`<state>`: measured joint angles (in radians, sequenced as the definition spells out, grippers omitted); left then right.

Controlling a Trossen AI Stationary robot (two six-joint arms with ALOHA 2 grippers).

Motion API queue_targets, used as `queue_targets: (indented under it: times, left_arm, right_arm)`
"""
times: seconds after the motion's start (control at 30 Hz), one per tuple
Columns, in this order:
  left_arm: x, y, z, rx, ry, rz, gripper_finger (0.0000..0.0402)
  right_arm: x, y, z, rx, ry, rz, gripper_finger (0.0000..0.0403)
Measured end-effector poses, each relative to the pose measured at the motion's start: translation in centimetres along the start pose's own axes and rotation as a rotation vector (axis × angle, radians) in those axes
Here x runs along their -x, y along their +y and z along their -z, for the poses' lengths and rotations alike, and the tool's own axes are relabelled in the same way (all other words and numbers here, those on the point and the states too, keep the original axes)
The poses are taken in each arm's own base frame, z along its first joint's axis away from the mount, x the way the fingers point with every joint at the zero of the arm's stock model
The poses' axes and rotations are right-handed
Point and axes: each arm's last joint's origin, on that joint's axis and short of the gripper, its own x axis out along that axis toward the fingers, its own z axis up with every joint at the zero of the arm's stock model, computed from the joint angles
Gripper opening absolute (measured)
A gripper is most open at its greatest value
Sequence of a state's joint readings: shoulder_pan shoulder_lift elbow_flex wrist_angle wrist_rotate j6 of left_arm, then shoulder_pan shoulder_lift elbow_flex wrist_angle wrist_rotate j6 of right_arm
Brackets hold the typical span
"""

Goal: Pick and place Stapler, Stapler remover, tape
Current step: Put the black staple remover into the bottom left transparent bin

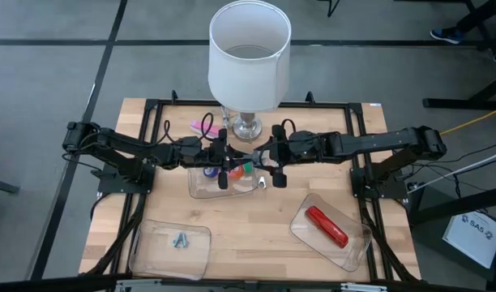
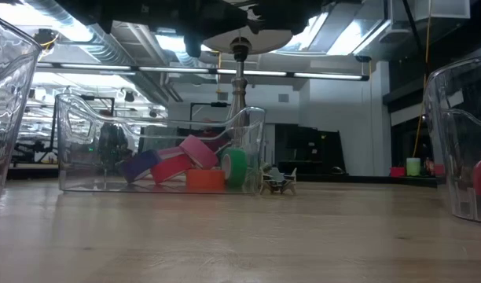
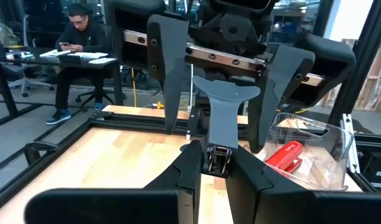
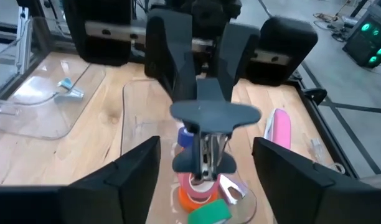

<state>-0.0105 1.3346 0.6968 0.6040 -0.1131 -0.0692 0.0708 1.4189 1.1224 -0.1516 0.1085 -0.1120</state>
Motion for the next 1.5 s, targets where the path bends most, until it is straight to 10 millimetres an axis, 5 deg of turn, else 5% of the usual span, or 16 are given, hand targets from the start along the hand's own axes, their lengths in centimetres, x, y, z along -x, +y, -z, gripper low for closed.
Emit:
queue_targets:
  times: [0.27, 0.6, 0.97, 1.5]
  left_arm:
    - [0.6, 0.0, -0.2, -0.004, 0.038, -0.001, 0.0041]
    - [4.4, -0.2, -2.2, 0.013, 0.130, 0.015, 0.0041]
    - [9.2, -3.1, -2.8, 0.079, 0.276, 0.257, 0.0048]
    - [12.0, -7.5, -1.9, 0.362, 0.485, 0.469, 0.0049]
  right_arm:
    - [0.5, 0.0, 0.2, 0.003, 0.027, -0.025, 0.0264]
    - [0.6, 0.2, 1.3, -0.096, 0.150, -0.033, 0.0264]
    - [0.7, 0.2, 2.1, -0.136, 0.227, -0.032, 0.0264]
    - [0.6, 0.2, 2.1, -0.137, 0.231, -0.031, 0.0264]
